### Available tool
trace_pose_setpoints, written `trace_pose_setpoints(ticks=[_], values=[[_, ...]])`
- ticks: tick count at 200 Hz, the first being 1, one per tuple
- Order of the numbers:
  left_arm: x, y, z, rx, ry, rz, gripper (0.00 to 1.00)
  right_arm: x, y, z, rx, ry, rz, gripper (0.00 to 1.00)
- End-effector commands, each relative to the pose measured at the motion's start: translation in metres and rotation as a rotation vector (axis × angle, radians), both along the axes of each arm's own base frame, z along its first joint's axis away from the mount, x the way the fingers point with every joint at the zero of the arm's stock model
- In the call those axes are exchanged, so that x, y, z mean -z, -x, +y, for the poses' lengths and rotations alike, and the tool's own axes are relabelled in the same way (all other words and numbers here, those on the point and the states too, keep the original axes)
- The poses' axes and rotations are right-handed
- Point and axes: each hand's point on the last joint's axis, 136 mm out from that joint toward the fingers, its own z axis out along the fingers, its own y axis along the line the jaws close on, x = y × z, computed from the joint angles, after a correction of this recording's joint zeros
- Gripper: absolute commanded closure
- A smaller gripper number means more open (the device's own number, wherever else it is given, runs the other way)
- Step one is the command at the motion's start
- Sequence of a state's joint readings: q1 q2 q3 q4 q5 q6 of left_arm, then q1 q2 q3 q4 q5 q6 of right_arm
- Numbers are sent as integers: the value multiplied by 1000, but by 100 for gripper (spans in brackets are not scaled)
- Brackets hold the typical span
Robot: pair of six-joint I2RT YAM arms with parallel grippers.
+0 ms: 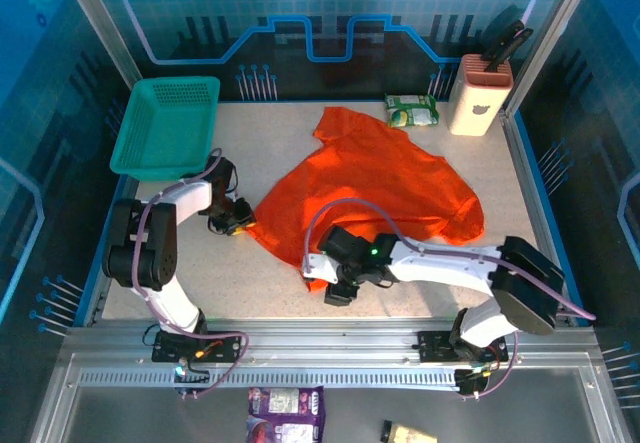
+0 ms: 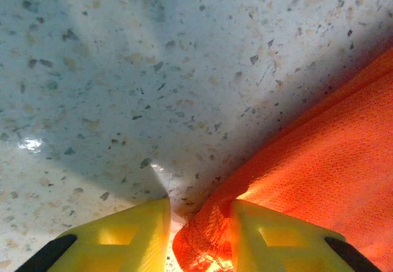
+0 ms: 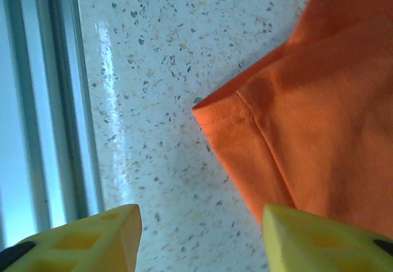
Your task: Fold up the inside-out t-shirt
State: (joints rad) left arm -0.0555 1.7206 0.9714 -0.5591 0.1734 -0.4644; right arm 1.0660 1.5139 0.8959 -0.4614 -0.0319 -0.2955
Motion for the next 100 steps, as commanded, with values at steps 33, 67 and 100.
trace_pose_setpoints(ticks=[33,67,100], values=[[13,2,-10,17,53,13,90,12,-22,36,-294,29,-136,50],[13,1,-11,18,59,8,100,24,-25,44,-345,29,-107,61],[8,-2,-10,21,58,-10,100,24,-28,47,-353,27,-115,85]])
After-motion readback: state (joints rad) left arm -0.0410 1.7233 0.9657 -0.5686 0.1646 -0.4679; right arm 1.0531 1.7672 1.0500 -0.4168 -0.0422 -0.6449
